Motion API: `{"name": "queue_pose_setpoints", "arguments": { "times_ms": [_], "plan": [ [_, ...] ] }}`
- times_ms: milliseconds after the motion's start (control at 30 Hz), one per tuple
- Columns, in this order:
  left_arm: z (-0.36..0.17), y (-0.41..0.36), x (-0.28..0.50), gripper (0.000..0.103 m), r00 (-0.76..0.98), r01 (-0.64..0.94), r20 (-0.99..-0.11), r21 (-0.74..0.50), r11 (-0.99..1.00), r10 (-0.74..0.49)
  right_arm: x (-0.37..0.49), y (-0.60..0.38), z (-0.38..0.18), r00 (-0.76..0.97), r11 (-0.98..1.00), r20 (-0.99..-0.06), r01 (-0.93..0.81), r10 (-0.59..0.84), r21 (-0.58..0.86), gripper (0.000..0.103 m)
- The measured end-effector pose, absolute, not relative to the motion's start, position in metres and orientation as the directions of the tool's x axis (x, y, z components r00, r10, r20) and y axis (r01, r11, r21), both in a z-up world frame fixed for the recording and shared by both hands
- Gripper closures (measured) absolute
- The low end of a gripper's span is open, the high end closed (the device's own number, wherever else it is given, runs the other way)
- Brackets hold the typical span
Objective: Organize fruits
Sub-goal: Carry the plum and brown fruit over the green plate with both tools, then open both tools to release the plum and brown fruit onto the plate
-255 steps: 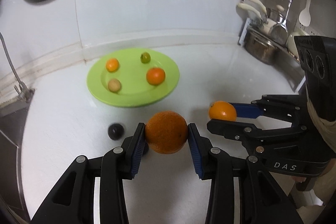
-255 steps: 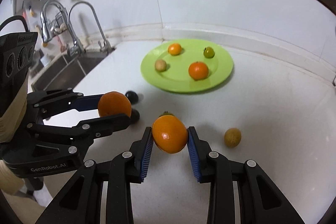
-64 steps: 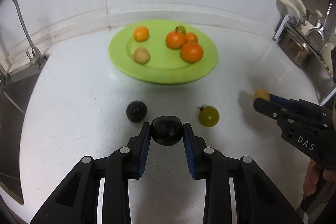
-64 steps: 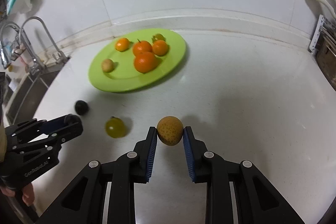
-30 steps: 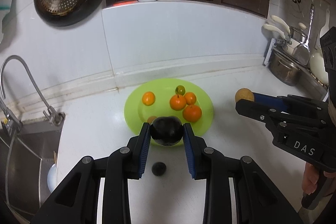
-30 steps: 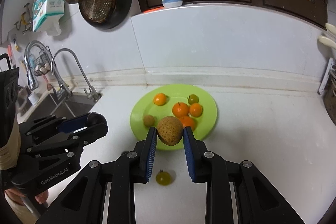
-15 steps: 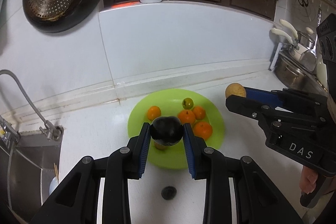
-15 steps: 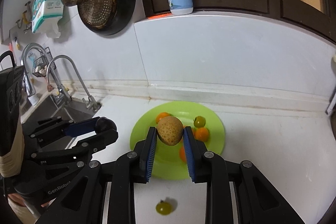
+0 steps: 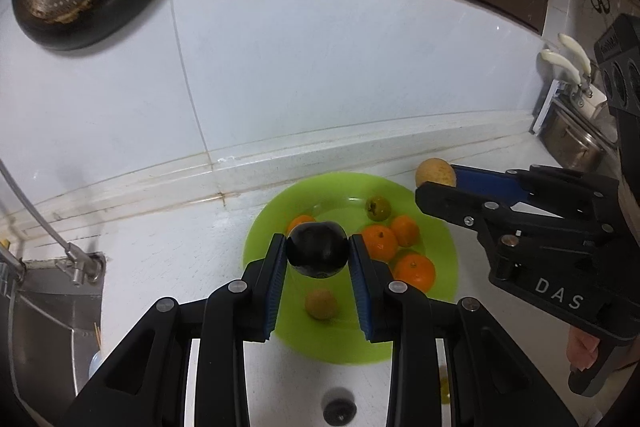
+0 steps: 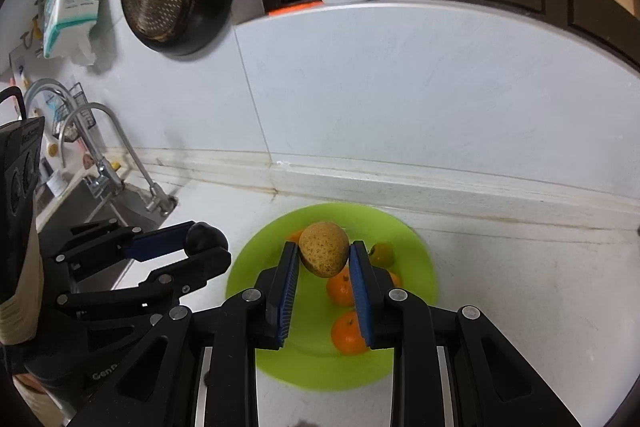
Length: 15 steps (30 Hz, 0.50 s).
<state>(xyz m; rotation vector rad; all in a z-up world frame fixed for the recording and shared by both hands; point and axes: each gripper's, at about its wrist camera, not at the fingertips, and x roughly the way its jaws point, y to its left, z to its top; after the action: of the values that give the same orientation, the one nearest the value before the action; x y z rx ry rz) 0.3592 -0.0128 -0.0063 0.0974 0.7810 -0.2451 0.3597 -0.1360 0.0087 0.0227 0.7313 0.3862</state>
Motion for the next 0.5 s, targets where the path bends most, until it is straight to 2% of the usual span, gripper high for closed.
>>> {"name": "queue_pose_setpoints", "arguments": {
  "times_ms": [500],
  "plan": [
    [-0.045,-0.015,0.408,0.072,0.618,0.258,-0.764,-0.027,0.966,-0.187,0.414,-0.129,-0.036,0.614,0.928,-0.708,-0.333,0.349,0.169,0.076]
  ]
}}
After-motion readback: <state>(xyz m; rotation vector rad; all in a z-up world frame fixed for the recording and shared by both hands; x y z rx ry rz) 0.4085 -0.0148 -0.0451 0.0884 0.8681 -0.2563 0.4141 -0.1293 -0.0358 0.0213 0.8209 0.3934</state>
